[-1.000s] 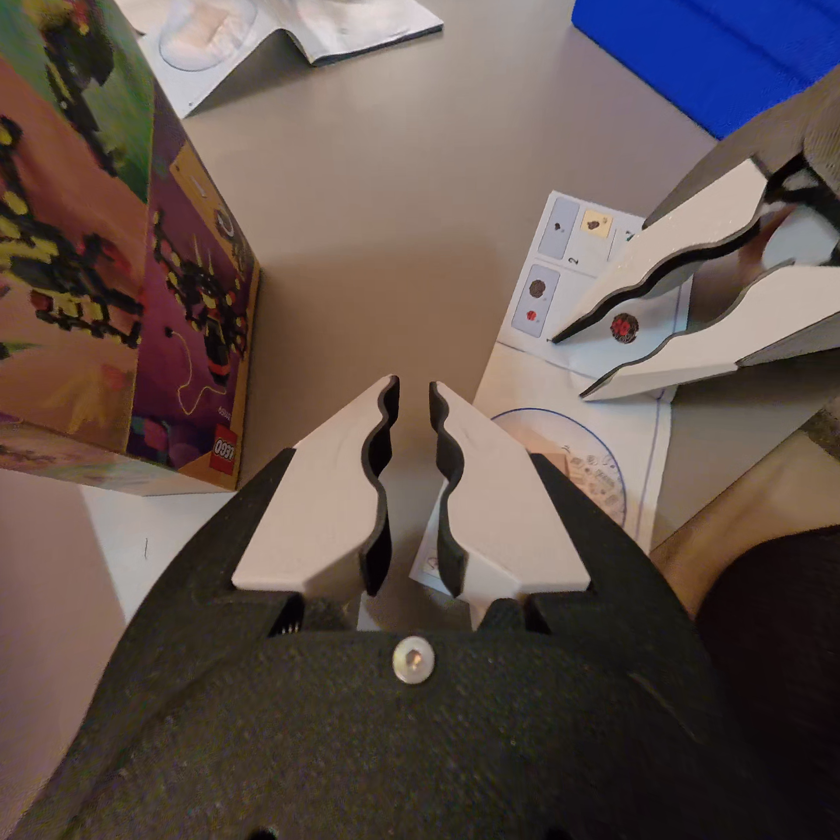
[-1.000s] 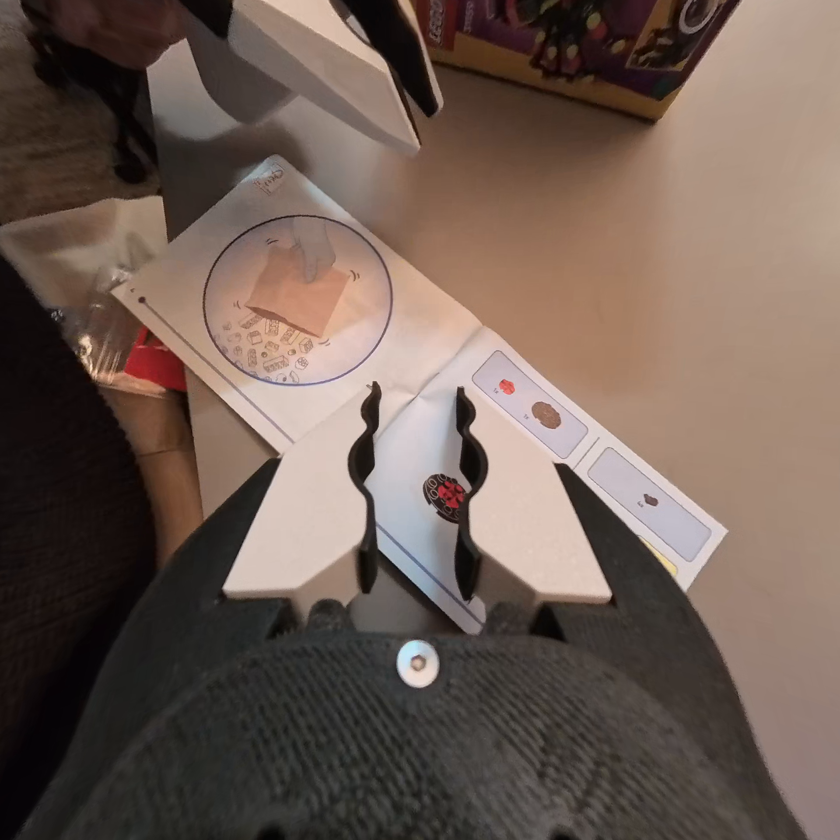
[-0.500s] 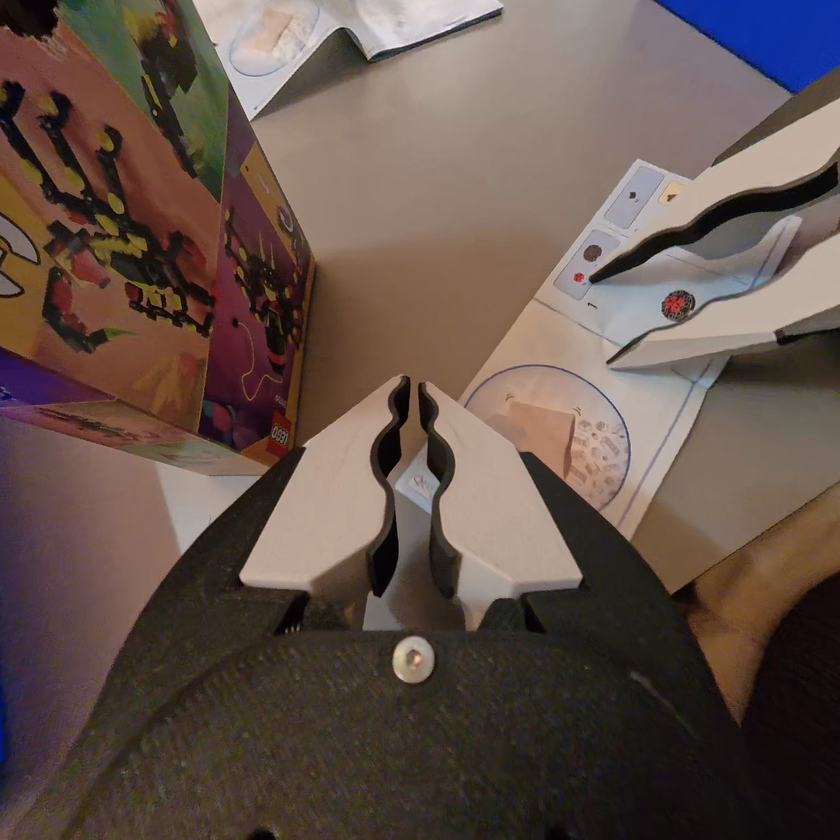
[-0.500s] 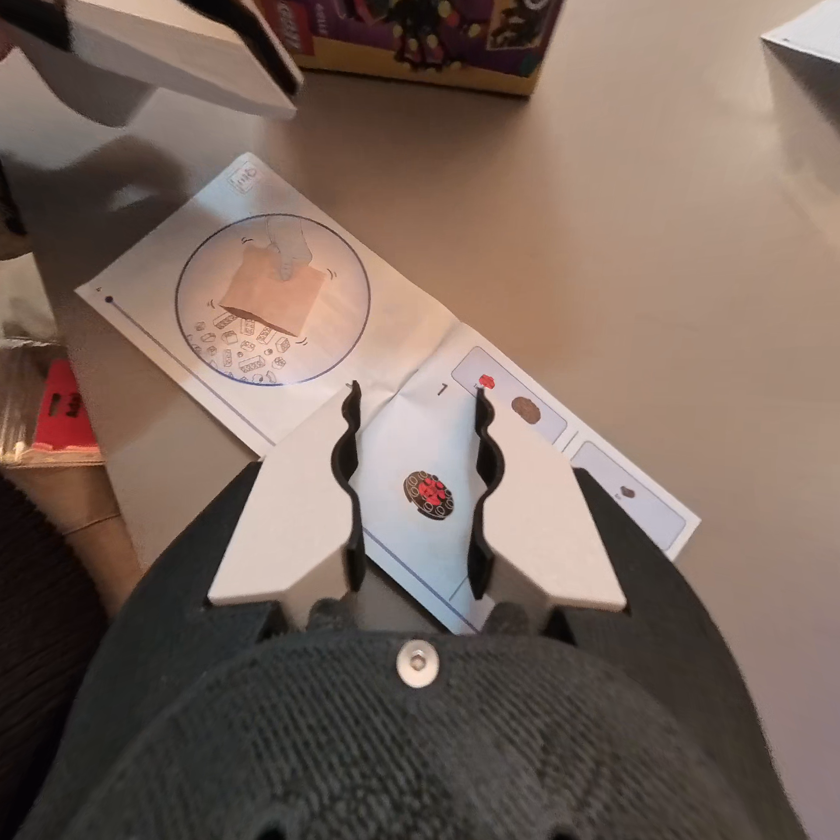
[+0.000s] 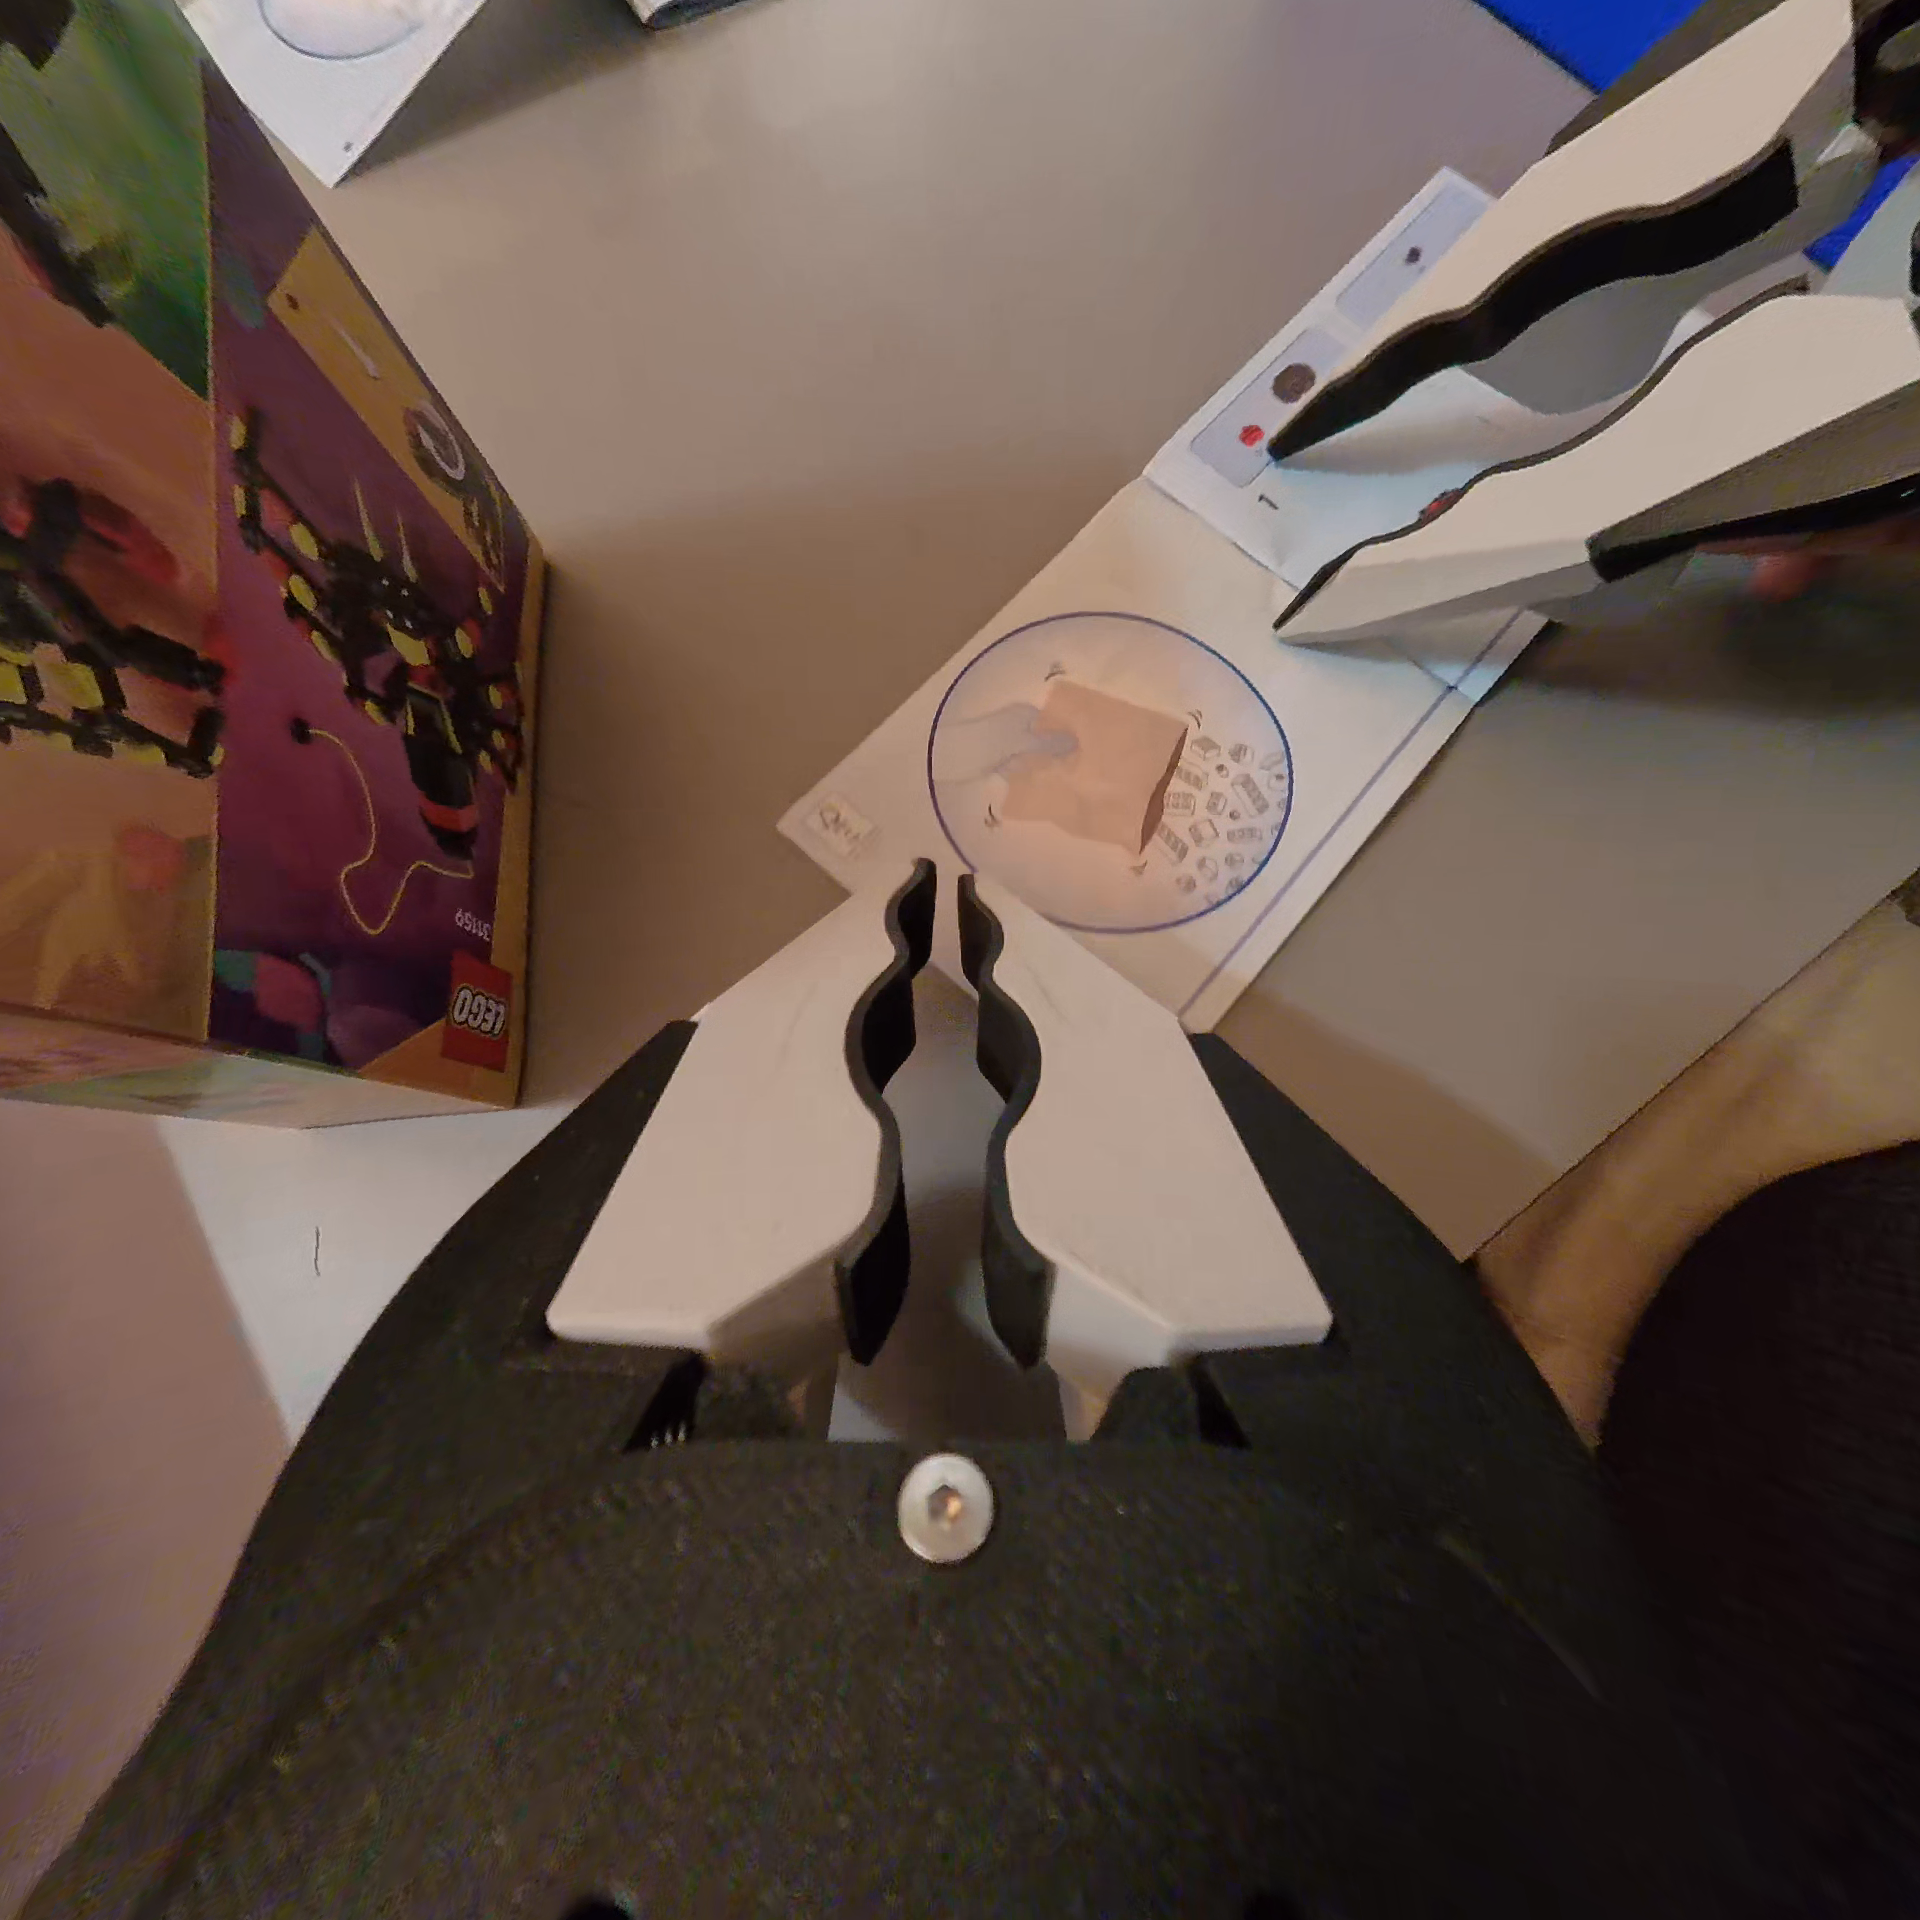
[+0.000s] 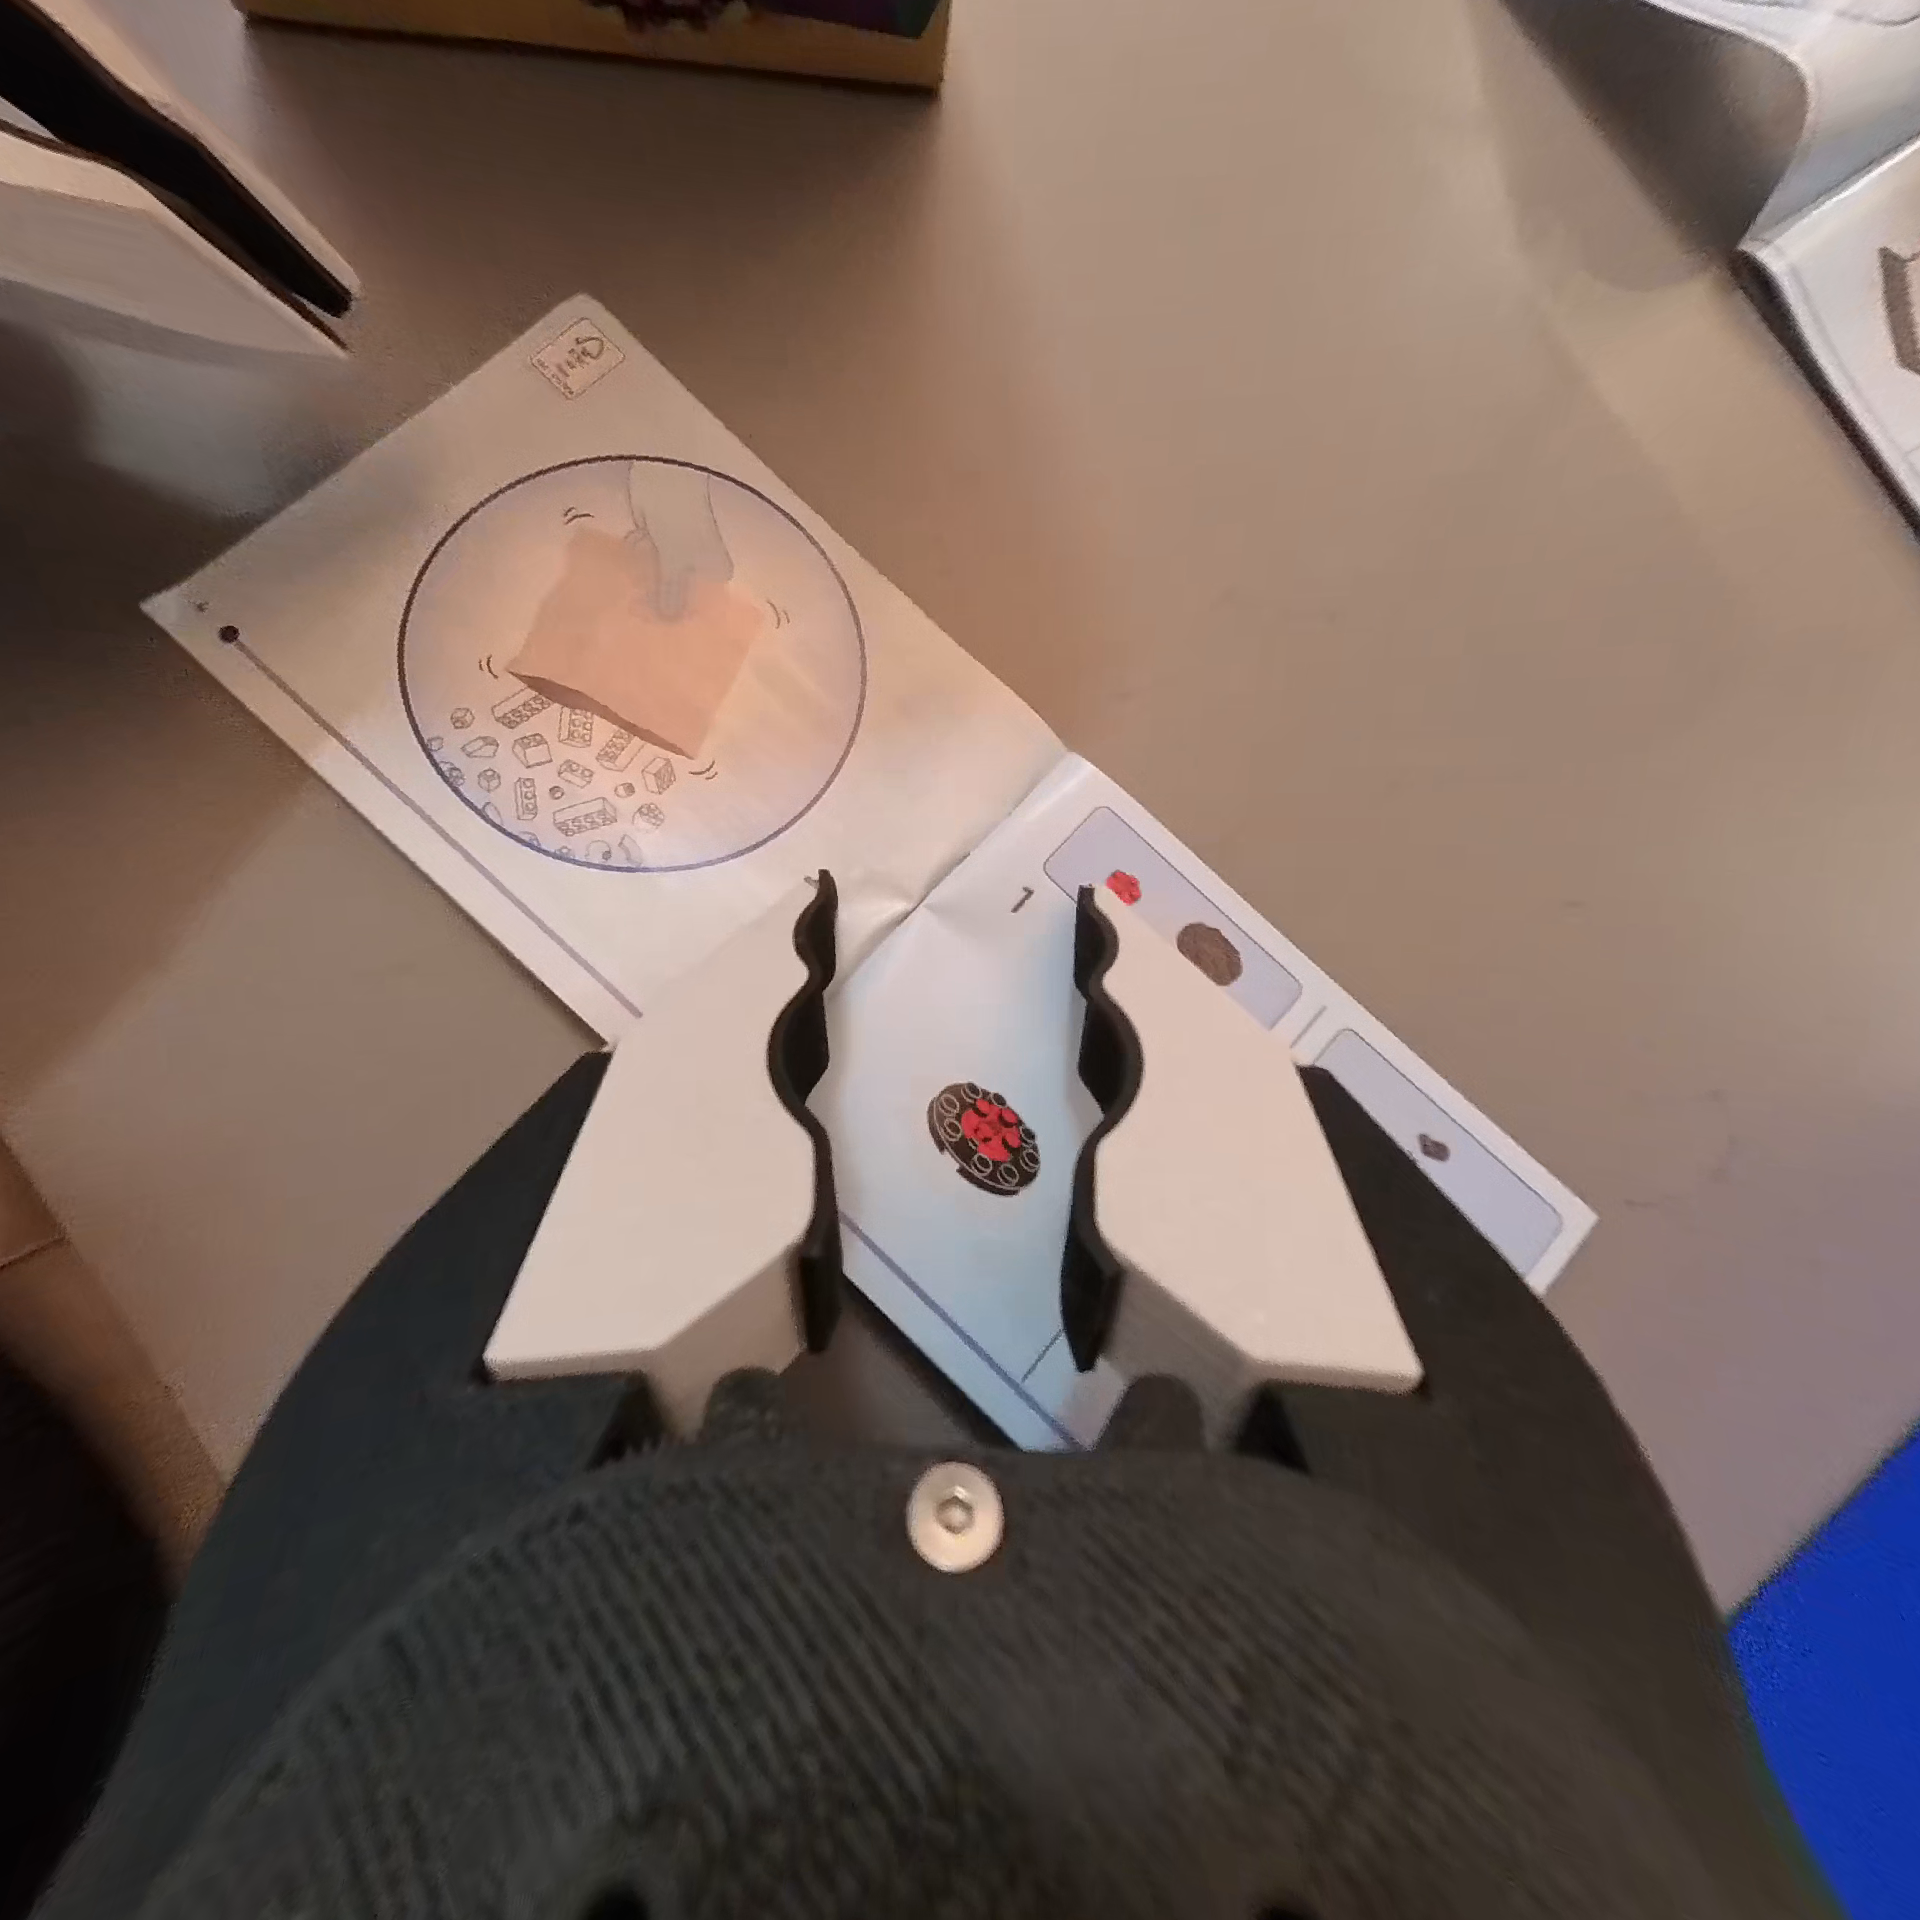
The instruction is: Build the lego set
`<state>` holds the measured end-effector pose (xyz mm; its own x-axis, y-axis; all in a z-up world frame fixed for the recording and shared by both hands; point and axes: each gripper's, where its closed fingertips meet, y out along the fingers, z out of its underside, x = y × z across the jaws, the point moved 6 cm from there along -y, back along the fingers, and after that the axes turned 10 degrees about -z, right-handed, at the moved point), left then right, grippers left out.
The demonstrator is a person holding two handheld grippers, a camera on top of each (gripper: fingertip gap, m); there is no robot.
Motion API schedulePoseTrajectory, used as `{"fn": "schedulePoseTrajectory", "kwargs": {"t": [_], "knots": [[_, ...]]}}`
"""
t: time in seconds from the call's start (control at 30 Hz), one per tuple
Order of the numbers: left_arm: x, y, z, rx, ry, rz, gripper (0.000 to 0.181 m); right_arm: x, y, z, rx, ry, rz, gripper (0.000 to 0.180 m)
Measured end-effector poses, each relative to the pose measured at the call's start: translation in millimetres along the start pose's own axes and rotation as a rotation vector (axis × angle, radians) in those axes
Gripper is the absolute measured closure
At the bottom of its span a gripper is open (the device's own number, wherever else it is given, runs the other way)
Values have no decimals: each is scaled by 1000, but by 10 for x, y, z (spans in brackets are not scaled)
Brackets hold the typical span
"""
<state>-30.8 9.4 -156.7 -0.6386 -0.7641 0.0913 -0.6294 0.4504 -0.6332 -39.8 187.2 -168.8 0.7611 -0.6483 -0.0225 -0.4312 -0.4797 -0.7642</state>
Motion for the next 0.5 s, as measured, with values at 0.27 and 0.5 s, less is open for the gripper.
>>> {"fn": "schedulePoseTrajectory", "kwargs": {"t": [0.27,0.5], "knots": [[-59,13,18,17,10,35,177,-45,-23,18,8,3,31,133],[-120,-26,-35,8,-141,174,177,-107,-40,42,8,28,51,134]]}}
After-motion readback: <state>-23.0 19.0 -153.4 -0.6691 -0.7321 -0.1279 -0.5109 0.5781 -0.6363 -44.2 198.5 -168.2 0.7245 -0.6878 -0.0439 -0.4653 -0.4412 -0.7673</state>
